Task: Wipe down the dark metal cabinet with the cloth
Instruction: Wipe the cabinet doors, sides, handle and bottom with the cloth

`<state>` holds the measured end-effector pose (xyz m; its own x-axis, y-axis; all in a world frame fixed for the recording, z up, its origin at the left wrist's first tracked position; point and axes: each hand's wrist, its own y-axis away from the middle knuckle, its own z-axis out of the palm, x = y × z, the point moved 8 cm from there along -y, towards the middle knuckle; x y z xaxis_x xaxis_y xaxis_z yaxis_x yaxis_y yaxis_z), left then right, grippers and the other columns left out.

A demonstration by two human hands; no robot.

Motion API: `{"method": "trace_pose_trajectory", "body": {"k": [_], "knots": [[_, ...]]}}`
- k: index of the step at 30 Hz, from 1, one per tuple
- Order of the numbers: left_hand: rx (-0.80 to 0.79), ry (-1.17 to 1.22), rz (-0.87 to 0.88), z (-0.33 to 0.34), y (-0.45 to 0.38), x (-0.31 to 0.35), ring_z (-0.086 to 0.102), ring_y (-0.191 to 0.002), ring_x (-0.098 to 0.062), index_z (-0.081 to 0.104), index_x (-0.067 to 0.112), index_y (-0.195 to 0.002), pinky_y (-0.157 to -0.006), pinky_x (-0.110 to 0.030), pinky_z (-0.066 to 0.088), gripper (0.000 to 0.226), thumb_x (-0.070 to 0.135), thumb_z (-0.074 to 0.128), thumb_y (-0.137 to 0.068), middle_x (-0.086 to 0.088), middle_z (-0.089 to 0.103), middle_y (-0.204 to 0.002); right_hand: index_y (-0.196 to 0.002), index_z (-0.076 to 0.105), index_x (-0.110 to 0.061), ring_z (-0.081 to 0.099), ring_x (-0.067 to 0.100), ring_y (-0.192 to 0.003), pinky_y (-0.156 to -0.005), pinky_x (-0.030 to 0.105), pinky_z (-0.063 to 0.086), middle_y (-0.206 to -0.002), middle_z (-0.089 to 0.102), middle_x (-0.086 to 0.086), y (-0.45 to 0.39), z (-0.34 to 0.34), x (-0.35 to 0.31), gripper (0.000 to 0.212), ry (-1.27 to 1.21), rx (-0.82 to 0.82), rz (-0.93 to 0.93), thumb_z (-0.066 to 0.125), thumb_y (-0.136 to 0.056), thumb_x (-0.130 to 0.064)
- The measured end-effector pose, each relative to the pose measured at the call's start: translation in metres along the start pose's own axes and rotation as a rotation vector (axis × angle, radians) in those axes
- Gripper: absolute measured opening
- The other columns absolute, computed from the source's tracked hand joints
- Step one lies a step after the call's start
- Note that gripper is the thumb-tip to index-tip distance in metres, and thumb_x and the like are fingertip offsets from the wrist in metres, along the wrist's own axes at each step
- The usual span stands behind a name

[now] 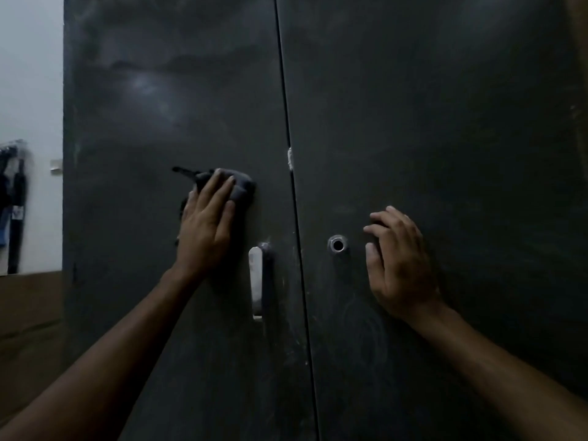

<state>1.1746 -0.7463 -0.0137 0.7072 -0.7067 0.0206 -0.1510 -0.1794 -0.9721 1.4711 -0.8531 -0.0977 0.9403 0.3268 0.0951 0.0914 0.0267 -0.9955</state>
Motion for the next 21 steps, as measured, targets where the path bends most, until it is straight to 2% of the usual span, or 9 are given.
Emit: {"method": "trace_pose_trajectory", "body": {"k": [4,7,10,12,14,15,17,19,21], "knots": [[-0.218,-0.086,0.214,0.022,-0.002,0.051,0.024,-0.158,-0.023,0.047,0.03,-0.157,-0.127,-0.047,0.018,0.06,0.054,0.039,-0.102,0.009,0.03,-0.17,-0.116,0.066,0.001,0.046,0.038,-0.139,-0.113,0.057,0.037,-0.132,0.059,0.019,0.001,0.001,0.007,0.026,-0.048,0.031,0.001,0.056,-0.094,-0.008],[-0.266,-0.156,0.291,0.022,0.035,0.063,0.039,-0.135,-0.026,0.056,0.03,-0.149,-0.11,-0.044,0.038,0.057,0.054,0.048,-0.098,0.008,0.046,-0.155,-0.114,0.066,0.0,0.046,0.038,-0.139,-0.114,0.057,0.036,-0.132,0.059,0.02,0.003,0.0,0.007,0.024,-0.067,0.04,-0.019,0.058,-0.092,-0.007],[-0.176,-0.187,0.275,0.013,0.051,0.071,0.04,-0.118,-0.017,0.064,0.028,-0.138,-0.097,-0.033,0.041,0.045,0.049,0.049,-0.101,0.005,0.056,-0.136,-0.113,0.066,0.0,0.045,0.038,-0.139,-0.115,0.057,0.035,-0.132,0.059,0.02,0.004,0.0,0.007,0.024,-0.083,0.037,-0.027,0.059,-0.091,-0.007],[-0.048,-0.129,0.168,-0.002,0.055,0.063,0.044,-0.108,-0.016,0.066,0.029,-0.132,-0.091,-0.021,0.037,0.036,0.044,0.048,-0.104,0.007,0.056,-0.122,-0.112,0.066,-0.001,0.044,0.038,-0.14,-0.115,0.057,0.035,-0.132,0.059,0.019,0.005,0.001,0.008,0.023,-0.097,0.038,-0.042,0.059,-0.091,-0.007],[0.06,-0.05,0.091,-0.011,0.072,0.053,0.048,-0.109,-0.02,0.065,0.029,-0.133,-0.095,-0.012,0.035,0.035,0.042,0.047,-0.107,0.006,0.053,-0.122,-0.112,0.065,-0.002,0.043,0.038,-0.14,-0.115,0.058,0.035,-0.132,0.058,0.019,0.006,0.003,0.009,0.023,-0.099,0.048,-0.055,0.06,-0.091,-0.008],[0.092,-0.04,0.082,-0.009,0.086,0.051,0.049,-0.117,-0.021,0.064,0.025,-0.137,-0.103,-0.012,0.034,0.037,0.041,0.048,-0.107,0.003,0.05,-0.13,-0.112,0.065,-0.003,0.042,0.038,-0.141,-0.115,0.058,0.034,-0.133,0.058,0.019,0.006,0.004,0.008,0.023,-0.09,0.053,-0.059,0.06,-0.09,-0.01],[0.132,-0.039,0.105,0.002,0.114,0.055,0.044,-0.135,-0.025,0.059,0.018,-0.147,-0.117,-0.027,0.037,0.043,0.032,0.056,-0.106,-0.007,0.043,-0.144,-0.113,0.065,-0.005,0.041,0.038,-0.142,-0.118,0.057,0.03,-0.134,0.057,0.018,0.008,0.008,0.006,0.024,-0.057,0.054,-0.059,0.061,-0.091,-0.012],[0.118,-0.071,0.194,0.021,0.146,0.069,0.045,-0.14,-0.029,0.059,0.014,-0.147,-0.116,-0.044,0.042,0.045,0.017,0.064,-0.103,-0.01,0.043,-0.149,-0.114,0.064,-0.006,0.039,0.038,-0.144,-0.121,0.055,0.026,-0.135,0.056,0.017,0.009,0.01,0.004,0.024,-0.041,0.049,-0.052,0.06,-0.092,-0.014],[0.068,-0.201,0.339,0.039,0.179,0.089,0.04,-0.144,-0.022,0.056,0.013,-0.147,-0.11,-0.045,0.044,0.049,0.01,0.064,-0.098,-0.003,0.037,-0.156,-0.115,0.063,-0.006,0.037,0.038,-0.145,-0.122,0.055,0.024,-0.136,0.056,0.017,0.01,0.01,0.005,0.024,-0.042,0.044,-0.051,0.059,-0.092,-0.014]]}}
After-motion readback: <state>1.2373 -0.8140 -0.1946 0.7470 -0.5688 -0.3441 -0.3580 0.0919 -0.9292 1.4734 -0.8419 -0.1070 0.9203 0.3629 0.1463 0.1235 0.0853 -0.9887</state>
